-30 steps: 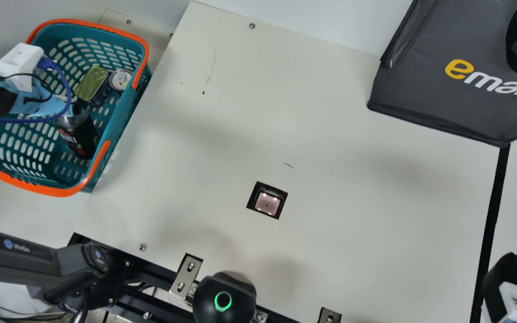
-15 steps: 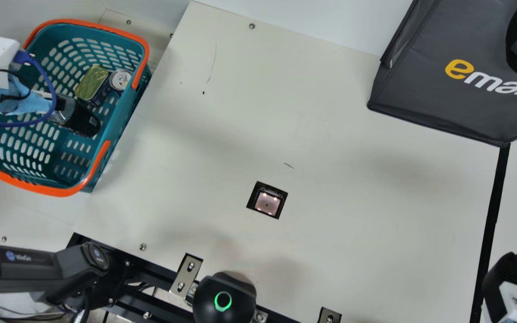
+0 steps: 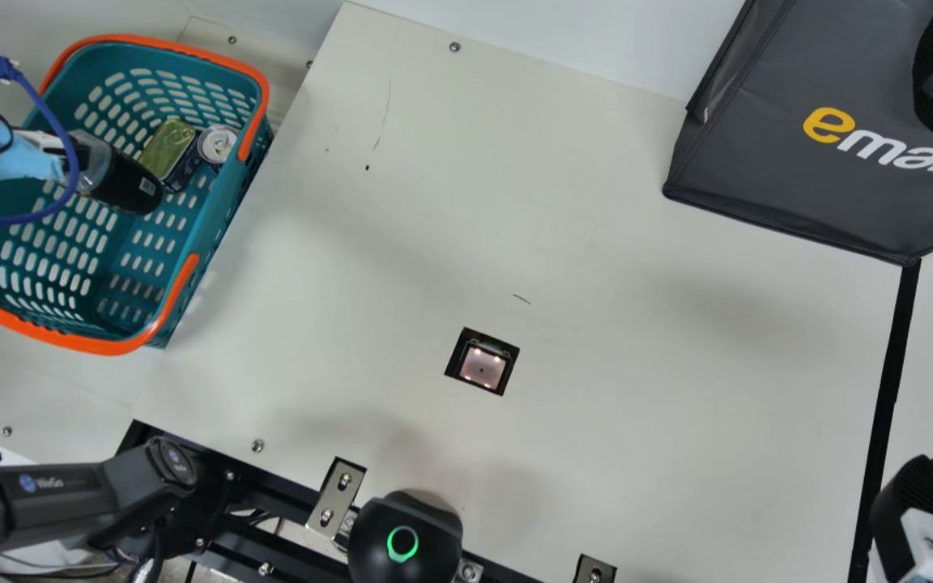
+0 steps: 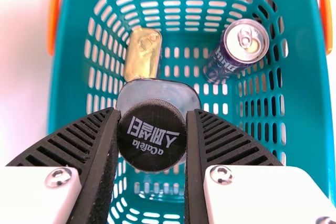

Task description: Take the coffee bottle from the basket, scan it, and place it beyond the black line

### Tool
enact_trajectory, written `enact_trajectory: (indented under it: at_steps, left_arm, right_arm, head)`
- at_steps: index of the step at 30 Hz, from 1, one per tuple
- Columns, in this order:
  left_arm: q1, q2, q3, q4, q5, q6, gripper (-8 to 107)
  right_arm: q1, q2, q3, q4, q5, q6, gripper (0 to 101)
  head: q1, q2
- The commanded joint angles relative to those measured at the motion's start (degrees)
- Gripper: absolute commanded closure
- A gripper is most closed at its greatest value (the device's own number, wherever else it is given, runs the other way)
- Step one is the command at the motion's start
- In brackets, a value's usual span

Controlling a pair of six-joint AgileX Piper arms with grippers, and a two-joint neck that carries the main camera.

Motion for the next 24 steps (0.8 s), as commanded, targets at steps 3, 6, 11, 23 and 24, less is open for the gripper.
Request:
enact_trajectory:
  at_steps: [3, 6, 11, 23, 24]
  left_arm:
    - [0.38, -1.11, -2.07, -0.26, 2.03, 0.13, 89]
    - [0.56, -2.01, -3.6, -0.6, 3.55, 0.21, 89]
    - [0.41, -3.03, -5.93, -1.21, 5.55, 0.27, 89]
    - [-3.72, -5.83, -9.38, -1.51, 7.86, -2.87, 89]
    - [-4.24, -6.11, -9.55, -1.53, 7.99, -3.25, 89]
  right_arm:
    - [0.0, 0.0, 0.0, 0.0, 0.0, 0.0, 10]
    - [0.0, 0.0, 0.0, 0.0, 0.0, 0.0, 10]
    - [0.0, 0.0, 0.0, 0.0, 0.0, 0.0, 10]
    - [0.0, 0.0, 0.0, 0.0, 0.01, 0.0, 10]
    - [0.0, 0.0, 0.0, 0.0, 0.01, 0.0, 10]
  head:
    - [-1.48, 0.14]
    - [-1.48, 0.14]
    - [-1.48, 0.14]
    - [-1.48, 0.14]
    - [-1.48, 0.14]
